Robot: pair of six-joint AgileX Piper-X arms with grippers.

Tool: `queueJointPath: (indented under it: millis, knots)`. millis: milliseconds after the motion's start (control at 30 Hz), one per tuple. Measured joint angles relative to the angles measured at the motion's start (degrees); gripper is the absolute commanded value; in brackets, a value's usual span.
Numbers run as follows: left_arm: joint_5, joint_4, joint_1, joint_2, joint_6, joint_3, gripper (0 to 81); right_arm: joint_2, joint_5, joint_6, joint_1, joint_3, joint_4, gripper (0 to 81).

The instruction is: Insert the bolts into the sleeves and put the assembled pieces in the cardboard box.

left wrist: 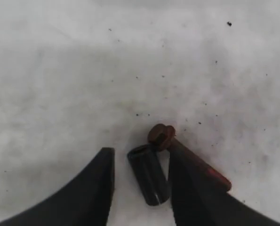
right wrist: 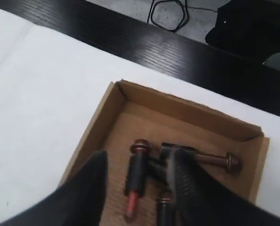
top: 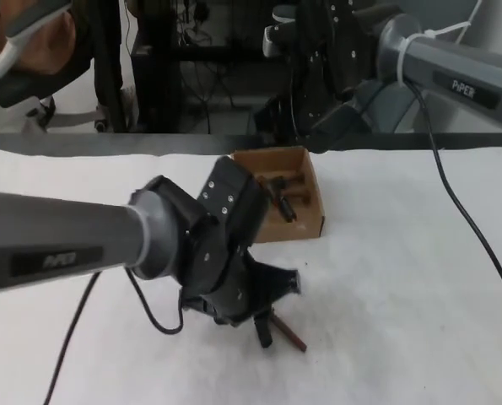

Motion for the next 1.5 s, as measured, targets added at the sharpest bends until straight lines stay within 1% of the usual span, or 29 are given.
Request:
queueJointPath:
  millis: [33, 100, 300, 400, 533, 667, 800, 1000, 1200, 1333, 1500]
  knots:
    - [0.0, 0.9, -0.2, 0.5, -0.1, -0.2, 36.1, 0.0, -0.1, -1.0, 0.0, -0.3, 1.2, 61.7]
    - [-0.6, 3.2, -0.5, 1.0, -0.4, -0.2, 36.1, -0.5, -0.1, -2.0, 0.0, -0.6, 4.2, 62.4]
    - [-1.8, 4.5, -1.7, 0.9, -1.3, -0.2, 36.1, -4.2, -0.3, -3.6, 0.0, -0.6, 12.8, 62.3]
    - [-2.3, 3.8, -2.0, 1.4, -1.8, -0.4, 36.1, -6.3, -2.1, -3.6, 0.0, -0.7, 15.3, 62.3]
    - [-1.4, 2.4, -2.0, 2.9, -3.1, -0.7, 36.1, -8.5, -3.2, -3.6, 0.0, -0.7, 16.7, 62.3]
    - [-0.7, 2.0, -2.2, 4.0, -5.5, -1.1, 36.1, -9.9, -3.9, -4.6, 0.0, -0.7, 19.5, 62.3]
    - [-1.8, 1.1, -2.7, 4.0, -8.9, -1.1, 36.1, -10.2, -5.0, -6.2, 0.0, -0.7, 22.9, 62.3]
    - [1.4, -2.2, -3.4, 4.6, -11.3, -1.3, 36.1, -10.2, -5.5, -7.5, -0.2, -0.6, 23.9, 62.3]
    - [2.0, -3.3, -4.0, 4.9, -13.3, -2.0, 36.1, -10.2, -5.5, -7.6, -1.3, -0.6, 24.2, 62.3]
    - [0.0, -6.0, -4.1, 4.9, -15.7, -2.0, 36.1, -10.2, -5.8, -7.6, -1.7, -0.6, 25.2, 62.3]
    - [-3.2, -8.5, -4.1, 4.9, -17.9, -2.0, 36.1, -10.2, -10.0, -7.4, -1.8, -0.6, 25.8, 62.3]
